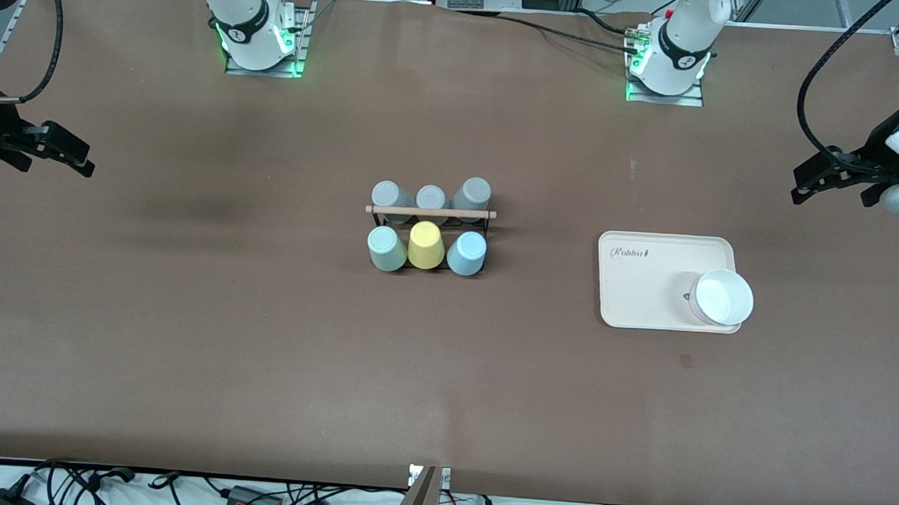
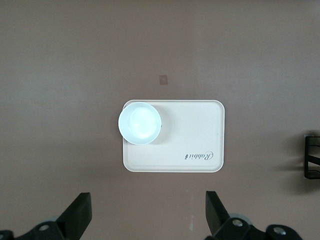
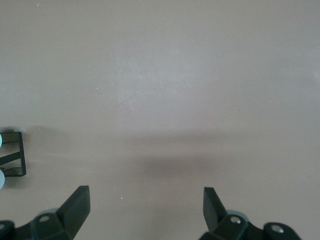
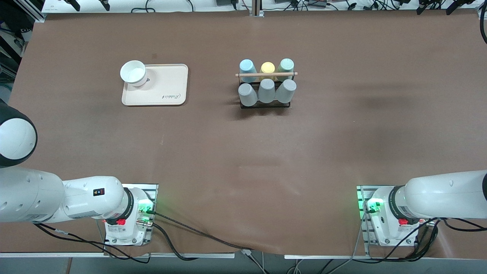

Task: Hang scattered cups on rack with three cups

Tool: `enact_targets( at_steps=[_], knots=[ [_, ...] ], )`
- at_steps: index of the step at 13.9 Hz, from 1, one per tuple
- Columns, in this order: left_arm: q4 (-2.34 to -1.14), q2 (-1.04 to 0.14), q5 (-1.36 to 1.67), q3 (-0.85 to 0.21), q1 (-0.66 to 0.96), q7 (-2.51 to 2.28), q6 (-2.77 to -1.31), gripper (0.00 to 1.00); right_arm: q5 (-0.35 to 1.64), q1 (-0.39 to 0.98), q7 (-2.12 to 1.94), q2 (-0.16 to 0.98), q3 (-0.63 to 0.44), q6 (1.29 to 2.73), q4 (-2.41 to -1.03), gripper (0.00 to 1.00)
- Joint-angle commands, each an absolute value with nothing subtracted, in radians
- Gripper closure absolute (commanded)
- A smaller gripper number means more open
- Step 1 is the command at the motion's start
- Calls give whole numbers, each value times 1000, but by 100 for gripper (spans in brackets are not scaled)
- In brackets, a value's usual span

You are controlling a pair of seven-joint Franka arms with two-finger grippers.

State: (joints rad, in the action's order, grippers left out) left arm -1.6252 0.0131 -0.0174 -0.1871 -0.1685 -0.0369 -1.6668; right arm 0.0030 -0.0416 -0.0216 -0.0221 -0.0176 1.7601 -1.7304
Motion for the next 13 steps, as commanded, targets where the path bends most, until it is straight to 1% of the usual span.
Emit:
enact_targets(
  at_steps=[1, 8, 13],
  knots=[
    [-1624, 21, -5, -193, -178, -43, -1657, 0, -2, -58, -44, -43, -6, 1752, -1736, 0],
    [-1623, 25, -5, -193, -178, -43, -1654, 0, -3, -55, -44, -46, -5, 1750, -1740, 0],
    [-1621, 25, -5, -193, -178, -48, -1651, 0, -5, -52, -46, -46, -5, 1718, -1736, 0]
  ],
)
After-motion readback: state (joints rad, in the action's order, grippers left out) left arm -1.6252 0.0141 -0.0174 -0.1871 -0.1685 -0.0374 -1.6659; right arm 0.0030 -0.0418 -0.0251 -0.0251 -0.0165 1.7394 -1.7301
